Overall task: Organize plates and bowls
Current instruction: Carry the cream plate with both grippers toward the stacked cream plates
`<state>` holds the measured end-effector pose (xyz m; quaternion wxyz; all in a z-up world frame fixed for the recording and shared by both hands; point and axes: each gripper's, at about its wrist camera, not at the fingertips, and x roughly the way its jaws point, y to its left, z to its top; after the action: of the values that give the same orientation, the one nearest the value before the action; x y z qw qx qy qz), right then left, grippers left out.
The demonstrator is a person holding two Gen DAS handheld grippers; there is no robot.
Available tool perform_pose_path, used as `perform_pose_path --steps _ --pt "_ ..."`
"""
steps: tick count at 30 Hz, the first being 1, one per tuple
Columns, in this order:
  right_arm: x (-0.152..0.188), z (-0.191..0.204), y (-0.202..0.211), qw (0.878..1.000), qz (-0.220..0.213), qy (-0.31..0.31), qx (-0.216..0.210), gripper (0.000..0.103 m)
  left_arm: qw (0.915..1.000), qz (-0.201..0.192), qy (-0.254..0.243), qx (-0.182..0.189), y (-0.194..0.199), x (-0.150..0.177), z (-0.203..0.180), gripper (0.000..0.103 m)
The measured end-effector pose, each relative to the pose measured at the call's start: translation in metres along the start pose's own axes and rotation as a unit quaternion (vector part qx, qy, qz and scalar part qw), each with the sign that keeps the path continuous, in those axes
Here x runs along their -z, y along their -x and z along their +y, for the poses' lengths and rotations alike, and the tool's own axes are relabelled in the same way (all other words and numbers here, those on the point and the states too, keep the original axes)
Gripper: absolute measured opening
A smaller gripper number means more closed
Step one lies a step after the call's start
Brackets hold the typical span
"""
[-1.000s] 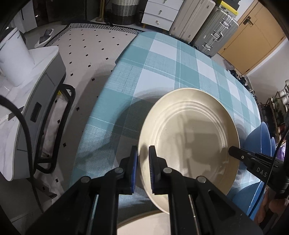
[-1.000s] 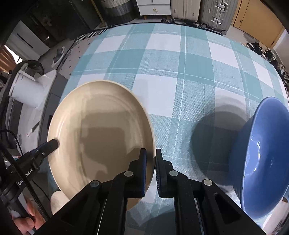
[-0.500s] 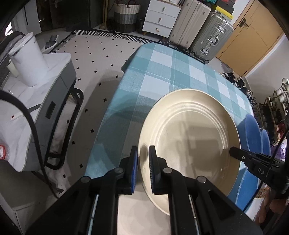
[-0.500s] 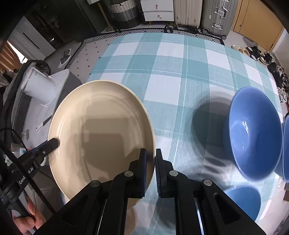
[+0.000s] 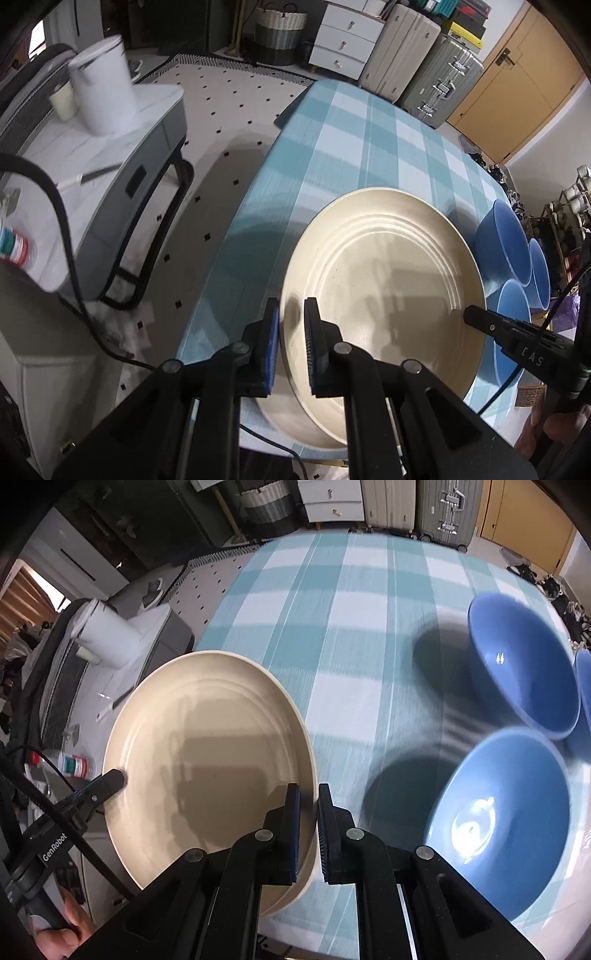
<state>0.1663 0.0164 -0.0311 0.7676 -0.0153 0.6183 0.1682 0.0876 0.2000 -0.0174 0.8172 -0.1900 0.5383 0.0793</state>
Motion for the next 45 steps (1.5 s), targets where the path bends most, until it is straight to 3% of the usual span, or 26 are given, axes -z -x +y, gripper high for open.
perform_pose_path --steps 5,17,36,40,45 --pt "0.026 0.006 -0.016 1.000 0.008 0.006 0.006 0.008 0.9997 0.017 0.015 -0.009 -0.013 0.020 0.010 0.009" --pt "0.049 0.010 -0.046 0.999 0.020 0.023 0.024 0.009 0.9993 0.027 0.019 -0.015 -0.036 0.045 0.022 0.010" --pt "0.067 0.025 -0.060 0.991 -0.005 0.086 0.106 0.013 0.9993 0.021 -0.006 -0.031 -0.049 0.057 0.016 0.011" --pt "0.068 0.024 -0.061 0.991 -0.008 0.085 0.106 0.013 0.9992 0.024 -0.009 -0.029 -0.050 0.058 0.014 0.021" --pt "0.073 0.026 -0.058 0.989 -0.021 0.096 0.114 0.014 0.9995 0.019 -0.006 -0.024 -0.045 0.058 0.017 0.023"
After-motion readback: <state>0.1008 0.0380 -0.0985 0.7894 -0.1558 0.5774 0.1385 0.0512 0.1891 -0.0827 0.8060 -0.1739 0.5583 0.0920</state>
